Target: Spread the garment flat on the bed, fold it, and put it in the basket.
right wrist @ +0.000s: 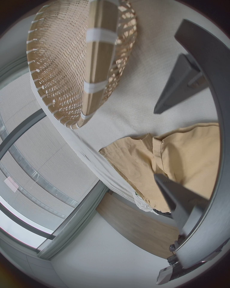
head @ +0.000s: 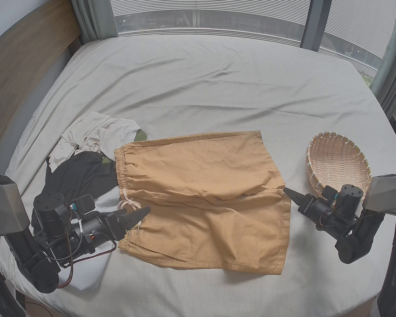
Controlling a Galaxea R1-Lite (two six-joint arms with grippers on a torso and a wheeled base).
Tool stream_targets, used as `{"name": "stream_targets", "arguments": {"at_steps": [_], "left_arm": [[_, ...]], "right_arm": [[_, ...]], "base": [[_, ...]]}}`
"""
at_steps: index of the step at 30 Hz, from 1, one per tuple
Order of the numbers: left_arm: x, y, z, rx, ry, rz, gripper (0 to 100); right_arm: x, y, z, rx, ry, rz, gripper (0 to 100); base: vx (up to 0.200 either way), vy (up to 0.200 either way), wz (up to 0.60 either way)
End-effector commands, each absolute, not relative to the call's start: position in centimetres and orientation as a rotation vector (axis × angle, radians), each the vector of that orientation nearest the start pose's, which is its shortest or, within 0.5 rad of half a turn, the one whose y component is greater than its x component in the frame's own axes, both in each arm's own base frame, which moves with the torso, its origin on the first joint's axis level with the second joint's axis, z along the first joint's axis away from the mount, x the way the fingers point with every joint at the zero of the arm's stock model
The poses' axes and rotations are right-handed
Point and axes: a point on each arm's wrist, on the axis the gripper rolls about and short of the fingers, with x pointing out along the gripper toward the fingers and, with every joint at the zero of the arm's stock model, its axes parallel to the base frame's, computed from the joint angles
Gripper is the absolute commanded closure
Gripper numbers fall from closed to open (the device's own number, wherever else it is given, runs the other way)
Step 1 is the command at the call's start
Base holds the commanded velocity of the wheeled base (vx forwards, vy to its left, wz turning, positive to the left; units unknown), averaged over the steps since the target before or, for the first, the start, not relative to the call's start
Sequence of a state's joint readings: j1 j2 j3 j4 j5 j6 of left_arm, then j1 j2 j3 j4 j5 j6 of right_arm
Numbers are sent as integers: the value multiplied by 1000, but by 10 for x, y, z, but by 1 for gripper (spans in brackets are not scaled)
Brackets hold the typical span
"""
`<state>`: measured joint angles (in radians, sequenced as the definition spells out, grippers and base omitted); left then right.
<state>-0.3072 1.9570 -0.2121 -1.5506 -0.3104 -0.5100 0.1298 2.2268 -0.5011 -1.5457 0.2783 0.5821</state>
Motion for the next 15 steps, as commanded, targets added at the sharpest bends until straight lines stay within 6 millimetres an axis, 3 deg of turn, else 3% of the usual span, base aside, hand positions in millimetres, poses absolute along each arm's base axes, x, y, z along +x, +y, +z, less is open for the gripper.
{"name": "stream_targets", "arguments": {"at_steps": [1, 6, 15], "left_arm": [[234, -78, 68, -495, 387, -530, 0], [233, -80, 67, -493, 394, -535, 0], [231, -79, 66, -492, 402, -533, 0]], "right_arm": [[281, 55, 50, 580, 356, 348, 0], [242, 65, 37, 565, 507, 369, 0], [232, 63, 4, 559, 668, 315, 0]], "base": [[0, 0, 0], [0, 0, 0], [0, 0, 0]]}}
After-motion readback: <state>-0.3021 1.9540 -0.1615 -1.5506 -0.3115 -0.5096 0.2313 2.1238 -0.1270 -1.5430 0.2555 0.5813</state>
